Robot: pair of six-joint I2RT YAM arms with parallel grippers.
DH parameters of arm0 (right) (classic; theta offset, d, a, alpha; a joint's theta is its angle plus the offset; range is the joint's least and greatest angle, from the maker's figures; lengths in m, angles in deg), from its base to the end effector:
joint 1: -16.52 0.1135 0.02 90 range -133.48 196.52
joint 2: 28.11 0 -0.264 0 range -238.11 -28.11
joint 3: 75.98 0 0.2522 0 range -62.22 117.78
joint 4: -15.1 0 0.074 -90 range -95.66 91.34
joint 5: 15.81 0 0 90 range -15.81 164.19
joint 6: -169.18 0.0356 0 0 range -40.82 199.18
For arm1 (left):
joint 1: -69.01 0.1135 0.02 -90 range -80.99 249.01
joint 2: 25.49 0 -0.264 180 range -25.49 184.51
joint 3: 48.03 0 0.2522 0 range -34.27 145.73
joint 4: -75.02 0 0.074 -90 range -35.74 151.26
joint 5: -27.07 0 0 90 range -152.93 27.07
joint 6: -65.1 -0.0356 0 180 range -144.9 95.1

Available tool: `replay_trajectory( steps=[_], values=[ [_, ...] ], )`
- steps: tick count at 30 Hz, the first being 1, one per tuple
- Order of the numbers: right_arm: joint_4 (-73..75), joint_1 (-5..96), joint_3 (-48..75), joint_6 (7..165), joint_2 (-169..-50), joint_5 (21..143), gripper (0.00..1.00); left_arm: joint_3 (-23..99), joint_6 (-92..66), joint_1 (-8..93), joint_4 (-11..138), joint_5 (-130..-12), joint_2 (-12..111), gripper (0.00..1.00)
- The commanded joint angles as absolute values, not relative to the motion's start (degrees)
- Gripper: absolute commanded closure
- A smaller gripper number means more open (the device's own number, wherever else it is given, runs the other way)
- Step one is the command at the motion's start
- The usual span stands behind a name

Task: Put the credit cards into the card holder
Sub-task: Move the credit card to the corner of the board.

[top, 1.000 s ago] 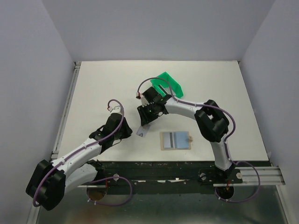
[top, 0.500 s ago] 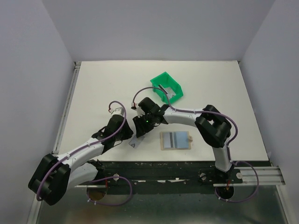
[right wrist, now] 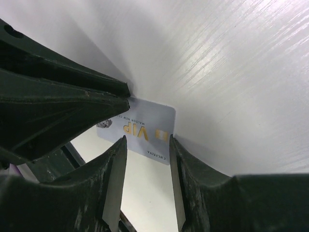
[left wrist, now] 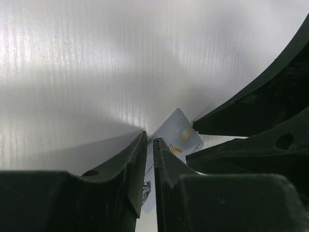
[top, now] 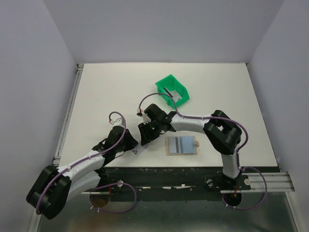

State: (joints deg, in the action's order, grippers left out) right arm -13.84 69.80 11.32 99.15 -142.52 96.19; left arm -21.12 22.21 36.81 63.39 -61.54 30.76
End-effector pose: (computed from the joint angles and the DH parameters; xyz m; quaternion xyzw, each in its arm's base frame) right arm 0.2365 0.3393 0.1502 -0.3225 0.8835 0.3174 0.1211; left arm 0.1493 -0.0930 0.1376 -0.1230 0.9014 -0.2563 0.3265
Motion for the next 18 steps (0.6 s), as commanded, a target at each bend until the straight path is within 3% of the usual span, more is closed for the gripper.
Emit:
replay_trajectory(
  steps=[1, 18],
  values=[
    [-16.68, 71.01, 8.36, 99.83, -142.29, 95.73, 0.51, -23.54, 24.49, 36.85, 62.41, -65.39, 29.71, 0.71],
    [-15.71, 71.10, 5.28, 100.71, -139.74, 95.73, 0.51, -25.65, 35.13, 25.60, 50.28, -60.56, 21.01, 0.71]
  ],
)
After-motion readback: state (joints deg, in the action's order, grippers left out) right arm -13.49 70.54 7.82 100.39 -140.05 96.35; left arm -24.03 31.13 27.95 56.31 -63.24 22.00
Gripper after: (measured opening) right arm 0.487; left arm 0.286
